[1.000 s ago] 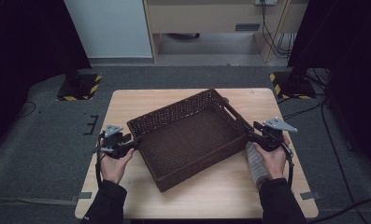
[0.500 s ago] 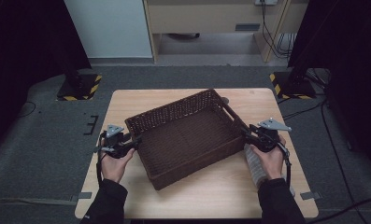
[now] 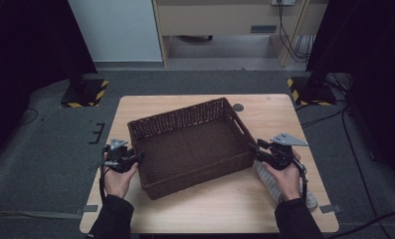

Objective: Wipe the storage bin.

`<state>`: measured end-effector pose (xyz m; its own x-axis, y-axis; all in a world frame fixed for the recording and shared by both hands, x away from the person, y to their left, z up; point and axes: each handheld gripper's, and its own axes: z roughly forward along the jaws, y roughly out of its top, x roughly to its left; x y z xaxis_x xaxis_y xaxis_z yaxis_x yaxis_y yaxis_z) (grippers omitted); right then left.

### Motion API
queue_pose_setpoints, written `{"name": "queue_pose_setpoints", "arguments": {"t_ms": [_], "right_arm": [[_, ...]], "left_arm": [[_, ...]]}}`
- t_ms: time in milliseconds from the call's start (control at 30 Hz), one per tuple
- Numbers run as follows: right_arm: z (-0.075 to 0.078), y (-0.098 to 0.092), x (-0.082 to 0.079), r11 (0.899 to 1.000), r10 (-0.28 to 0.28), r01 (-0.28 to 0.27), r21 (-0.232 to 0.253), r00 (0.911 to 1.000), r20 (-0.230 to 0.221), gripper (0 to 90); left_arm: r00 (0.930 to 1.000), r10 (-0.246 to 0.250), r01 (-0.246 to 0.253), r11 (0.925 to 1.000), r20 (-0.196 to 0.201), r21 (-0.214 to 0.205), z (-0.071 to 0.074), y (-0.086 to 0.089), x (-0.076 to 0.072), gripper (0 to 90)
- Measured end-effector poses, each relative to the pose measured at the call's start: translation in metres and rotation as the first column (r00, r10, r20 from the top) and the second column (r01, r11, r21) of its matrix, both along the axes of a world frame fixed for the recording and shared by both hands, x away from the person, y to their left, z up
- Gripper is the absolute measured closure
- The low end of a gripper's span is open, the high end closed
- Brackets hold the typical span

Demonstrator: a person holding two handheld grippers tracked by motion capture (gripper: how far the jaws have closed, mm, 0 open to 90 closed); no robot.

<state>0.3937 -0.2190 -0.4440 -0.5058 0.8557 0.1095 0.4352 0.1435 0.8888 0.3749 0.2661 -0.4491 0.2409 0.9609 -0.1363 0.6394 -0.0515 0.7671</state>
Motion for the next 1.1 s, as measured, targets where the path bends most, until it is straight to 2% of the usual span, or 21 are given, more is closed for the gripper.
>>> {"name": "queue_pose_setpoints", "arguments": {"t_ms": [67,133,200,333,367,433,500,633,800,1000,1100], "right_arm": [[0.0,0.001,0.002,1.0,0.003,-0.003,-0.006,0.9999,0.01,59.7],[0.0,0.004,0.002,1.0,0.02,-0.02,-0.014,0.9998,-0.006,64.6],[-0.001,0.006,0.0,0.999,0.036,-0.036,-0.019,0.9994,-0.004,64.1],[0.002,0.002,-0.011,0.998,0.059,-0.059,-0.005,0.9983,0.001,54.2],[0.004,0.0,-0.015,0.998,0.062,-0.062,-0.013,0.998,0.012,52.5],[0.005,-0.006,-0.022,0.997,0.064,-0.064,-0.042,0.9979,0.006,48.2],[0.003,-0.013,-0.028,0.996,0.066,-0.066,-0.063,0.9978,-0.002,45.6],[-0.012,-0.026,-0.035,0.992,0.042,-0.047,-0.113,0.998,-0.048,40.8],[-0.032,-0.041,-0.04,0.984,-0.007,-0.013,-0.178,0.9941,-0.108,34.9],[-0.052,-0.052,-0.042,0.977,-0.026,-0.012,-0.215,0.9851,-0.17,33.5],[-0.062,-0.053,-0.04,0.972,-0.024,-0.027,-0.235,0.9776,-0.209,35.0]], "left_arm": [[1.0,0.005,-0.006,0.9999,0.008,0.011,0.0,0.002,0.002,56.8],[0.9998,0.017,-0.017,0.9997,0.009,0.016,0.0,0.007,0.005,59.6],[0.9996,0.029,-0.029,0.9993,0.009,0.023,0.001,0.013,0.006,62.0],[0.9989,0.047,-0.047,0.9988,0.005,0.011,0.001,0.023,0.005,64.2],[0.9986,0.052,-0.052,0.9986,0.004,0.008,0.0,0.024,0.006,64.5],[0.9985,0.055,-0.055,0.9985,-0.001,0.002,0.0,0.027,0.008,65.2],[0.9987,0.05,-0.05,0.9986,-0.009,0.017,0.001,0.028,0.01,65.6],[0.9993,0.032,-0.031,0.9985,-0.02,0.045,0.004,0.029,0.017,66.2],[0.9995,0.016,-0.015,0.9996,-0.026,0.024,0.003,0.035,0.024,66.1],[0.9991,-0.015,0.019,0.9945,-0.039,0.103,0.007,0.031,0.03,66.7],[0.999,-0.018,0.022,0.9952,-0.041,0.095,0.007,0.032,0.031,66.7]]}}
